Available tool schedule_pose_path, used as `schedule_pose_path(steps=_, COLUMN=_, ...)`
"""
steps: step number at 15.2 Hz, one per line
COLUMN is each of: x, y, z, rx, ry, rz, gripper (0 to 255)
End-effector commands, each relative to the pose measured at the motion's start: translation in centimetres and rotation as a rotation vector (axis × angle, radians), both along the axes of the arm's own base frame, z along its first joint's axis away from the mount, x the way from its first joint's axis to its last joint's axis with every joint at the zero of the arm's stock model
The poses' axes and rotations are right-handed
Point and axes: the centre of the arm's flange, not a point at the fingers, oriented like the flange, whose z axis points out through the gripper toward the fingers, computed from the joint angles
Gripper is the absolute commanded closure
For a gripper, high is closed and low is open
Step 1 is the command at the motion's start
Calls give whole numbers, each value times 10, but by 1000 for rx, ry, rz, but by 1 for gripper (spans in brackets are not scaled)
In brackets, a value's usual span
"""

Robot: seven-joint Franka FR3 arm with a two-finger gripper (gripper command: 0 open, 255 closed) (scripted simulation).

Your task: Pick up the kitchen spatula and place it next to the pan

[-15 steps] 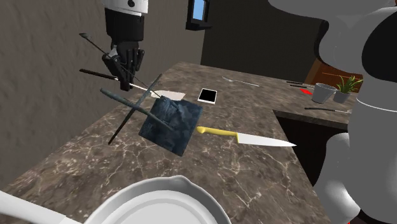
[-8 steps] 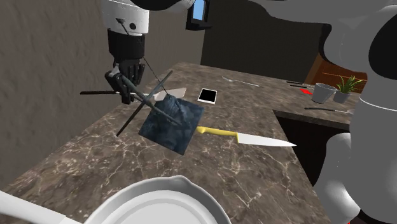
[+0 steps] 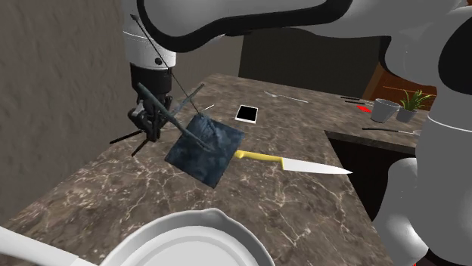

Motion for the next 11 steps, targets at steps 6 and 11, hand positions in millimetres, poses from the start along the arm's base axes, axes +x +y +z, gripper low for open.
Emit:
schedule_pose_path(steps=6, x=-2, y=2, z=-21, rx=0, ry=2, rz=1, gripper=255)
schedule_pose_path(steps=11, x=-2, y=1, z=-21, rx=0, ry=2, rz=1, gripper=0)
